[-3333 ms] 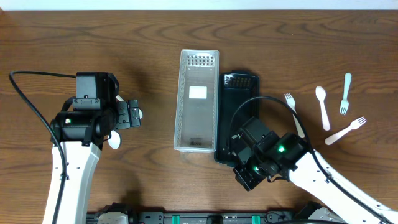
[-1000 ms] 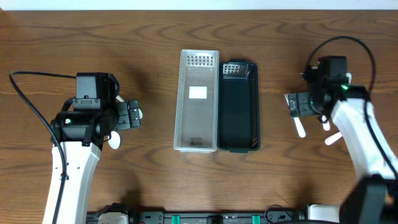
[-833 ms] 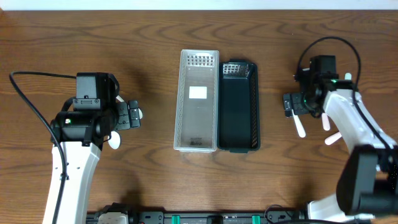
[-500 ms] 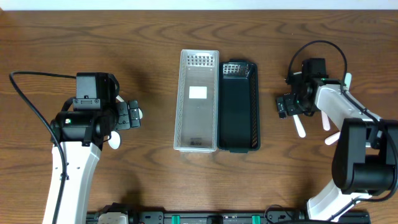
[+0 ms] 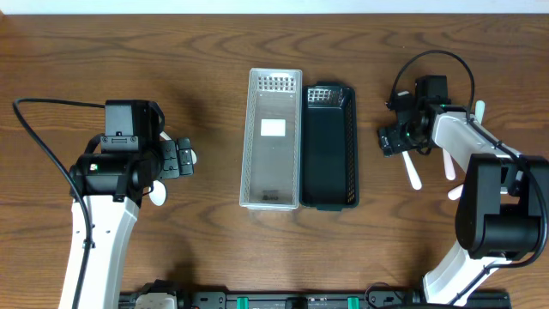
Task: Pack container
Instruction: 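Lower the right gripper and grasp a white plastic fork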
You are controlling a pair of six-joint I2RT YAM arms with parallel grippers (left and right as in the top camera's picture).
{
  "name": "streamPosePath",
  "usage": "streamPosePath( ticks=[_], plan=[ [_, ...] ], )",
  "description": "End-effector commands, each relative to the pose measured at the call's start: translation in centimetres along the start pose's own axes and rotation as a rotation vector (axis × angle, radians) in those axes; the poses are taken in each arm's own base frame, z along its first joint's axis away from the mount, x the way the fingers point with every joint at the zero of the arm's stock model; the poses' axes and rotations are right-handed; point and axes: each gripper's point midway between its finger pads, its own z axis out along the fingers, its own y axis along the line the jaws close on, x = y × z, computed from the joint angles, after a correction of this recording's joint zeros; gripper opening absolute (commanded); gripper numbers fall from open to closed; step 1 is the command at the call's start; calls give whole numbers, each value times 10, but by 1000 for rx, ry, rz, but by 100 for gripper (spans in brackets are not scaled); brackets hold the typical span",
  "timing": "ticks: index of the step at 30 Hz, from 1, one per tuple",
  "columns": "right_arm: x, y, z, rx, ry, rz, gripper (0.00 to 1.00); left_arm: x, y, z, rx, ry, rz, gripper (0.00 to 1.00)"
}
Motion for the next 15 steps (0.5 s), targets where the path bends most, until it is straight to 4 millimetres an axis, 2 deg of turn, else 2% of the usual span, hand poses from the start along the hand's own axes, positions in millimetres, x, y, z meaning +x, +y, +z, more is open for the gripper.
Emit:
streamPosePath(
  ticks=[1, 6, 15],
  plan=[
    [27, -1, 21, 0, 97, 8, 78, -4, 1, -2, -6, -7, -6, 99],
    [32, 1, 21, -6, 120, 9, 66, -5, 1, -2, -6, -10, -6, 99],
    [44, -4, 19, 30, 172, 8, 59, -5, 1, -2, -6, -10, -6, 99]
  ],
)
